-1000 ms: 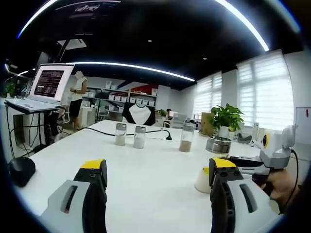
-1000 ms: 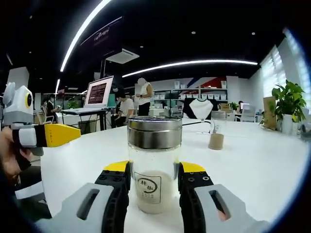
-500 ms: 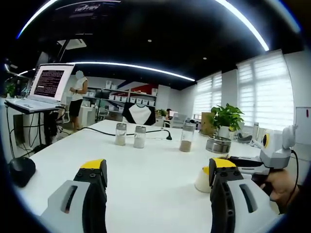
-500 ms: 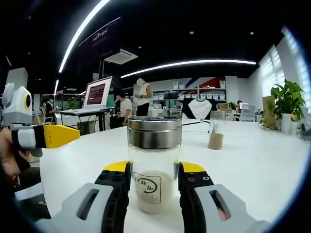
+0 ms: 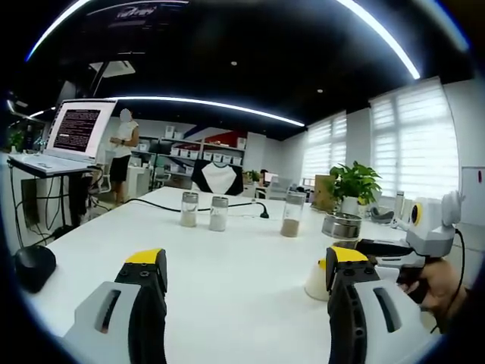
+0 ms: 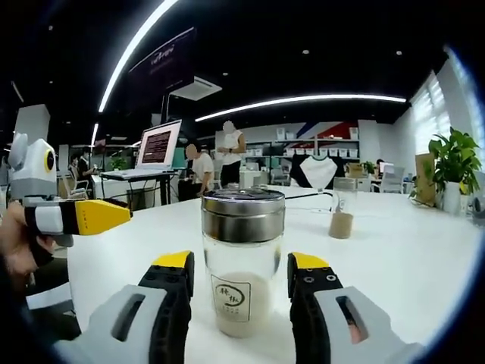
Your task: Rotate the seasoning bottle until the label or dispensing opening points toward the visible target arrow and the bottle remains upright within the marked orientation range
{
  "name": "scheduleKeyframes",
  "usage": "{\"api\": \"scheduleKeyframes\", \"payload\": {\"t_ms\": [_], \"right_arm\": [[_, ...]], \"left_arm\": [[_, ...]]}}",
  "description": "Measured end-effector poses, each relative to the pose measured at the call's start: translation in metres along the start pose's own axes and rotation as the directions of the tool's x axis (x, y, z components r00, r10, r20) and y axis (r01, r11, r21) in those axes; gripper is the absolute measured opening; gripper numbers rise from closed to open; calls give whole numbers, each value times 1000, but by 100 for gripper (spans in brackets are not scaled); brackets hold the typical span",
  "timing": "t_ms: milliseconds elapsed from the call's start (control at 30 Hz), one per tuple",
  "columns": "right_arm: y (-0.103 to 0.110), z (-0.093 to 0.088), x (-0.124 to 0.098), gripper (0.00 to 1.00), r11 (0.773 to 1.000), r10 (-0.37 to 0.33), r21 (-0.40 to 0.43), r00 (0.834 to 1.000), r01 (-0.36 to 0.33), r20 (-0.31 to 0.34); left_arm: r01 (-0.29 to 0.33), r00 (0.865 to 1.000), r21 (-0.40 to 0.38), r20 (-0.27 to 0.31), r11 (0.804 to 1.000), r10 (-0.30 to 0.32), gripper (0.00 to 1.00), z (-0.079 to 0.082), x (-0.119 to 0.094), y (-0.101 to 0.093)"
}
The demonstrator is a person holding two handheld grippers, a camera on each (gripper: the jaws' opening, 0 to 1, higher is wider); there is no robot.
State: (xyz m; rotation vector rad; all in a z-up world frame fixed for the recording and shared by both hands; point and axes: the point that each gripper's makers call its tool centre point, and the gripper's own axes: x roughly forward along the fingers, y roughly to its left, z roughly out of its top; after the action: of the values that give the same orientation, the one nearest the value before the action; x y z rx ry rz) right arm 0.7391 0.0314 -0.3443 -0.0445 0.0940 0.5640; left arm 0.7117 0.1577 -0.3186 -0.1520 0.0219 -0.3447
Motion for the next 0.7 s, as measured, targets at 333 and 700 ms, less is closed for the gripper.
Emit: {"api": "scheduleKeyframes", "payload": {"t_ms": [333,700], "right_arm": [[0,1,-3,52,987,156,-38,987,-157,-29],[13,-2,-9,51,942,330,-55,944,-331,-25]], "left_arm": [[-5,1000,-3,2,1000,5,91,0,-1,3],[-3,1000,2,3,1000,3,91,0,-2,0]]}}
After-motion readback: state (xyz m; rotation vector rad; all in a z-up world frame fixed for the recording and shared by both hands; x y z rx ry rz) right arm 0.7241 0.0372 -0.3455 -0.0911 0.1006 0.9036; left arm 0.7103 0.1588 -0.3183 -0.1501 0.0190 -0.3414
